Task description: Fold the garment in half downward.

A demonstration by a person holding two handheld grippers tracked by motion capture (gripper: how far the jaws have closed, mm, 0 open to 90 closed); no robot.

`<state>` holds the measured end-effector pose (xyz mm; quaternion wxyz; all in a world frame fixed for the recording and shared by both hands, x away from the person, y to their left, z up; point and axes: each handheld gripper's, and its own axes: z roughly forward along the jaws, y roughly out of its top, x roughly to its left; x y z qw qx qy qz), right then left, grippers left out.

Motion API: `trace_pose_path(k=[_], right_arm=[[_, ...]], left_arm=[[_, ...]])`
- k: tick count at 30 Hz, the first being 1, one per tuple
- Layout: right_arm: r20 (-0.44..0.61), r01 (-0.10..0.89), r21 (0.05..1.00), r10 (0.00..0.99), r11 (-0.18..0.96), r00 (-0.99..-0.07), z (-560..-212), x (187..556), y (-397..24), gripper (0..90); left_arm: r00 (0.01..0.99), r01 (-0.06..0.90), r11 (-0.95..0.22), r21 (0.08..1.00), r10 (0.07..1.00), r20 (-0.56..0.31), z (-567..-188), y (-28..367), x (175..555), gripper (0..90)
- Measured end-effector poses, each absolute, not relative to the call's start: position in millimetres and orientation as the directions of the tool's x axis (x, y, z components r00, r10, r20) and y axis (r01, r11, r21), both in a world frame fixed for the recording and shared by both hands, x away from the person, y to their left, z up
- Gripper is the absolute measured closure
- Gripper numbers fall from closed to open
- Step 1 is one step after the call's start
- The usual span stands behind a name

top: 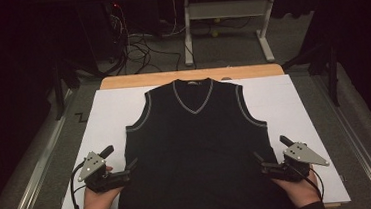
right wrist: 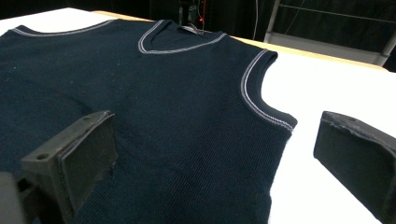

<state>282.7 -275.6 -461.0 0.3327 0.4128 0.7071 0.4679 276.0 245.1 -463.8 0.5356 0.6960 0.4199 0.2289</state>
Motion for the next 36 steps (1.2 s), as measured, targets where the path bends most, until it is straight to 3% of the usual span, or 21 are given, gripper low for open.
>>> trace_pose_path(k=[27, 36], right_arm=[[-0.098, 0.313, 0.915, 0.892, 0.255, -0.441, -457, 286, -275, 7.1], [-0.091, 0.364, 0.893, 0.897, 0.266, -0.433, -455, 296, -273, 14.7]], left_arm=[[0.507, 0.418, -0.061, 0.906, 0.843, -0.177, -464, 250, 282, 0.0], [0.503, 0.47, -0.114, 0.875, 0.85, -0.16, -466, 246, 288, 18.7]])
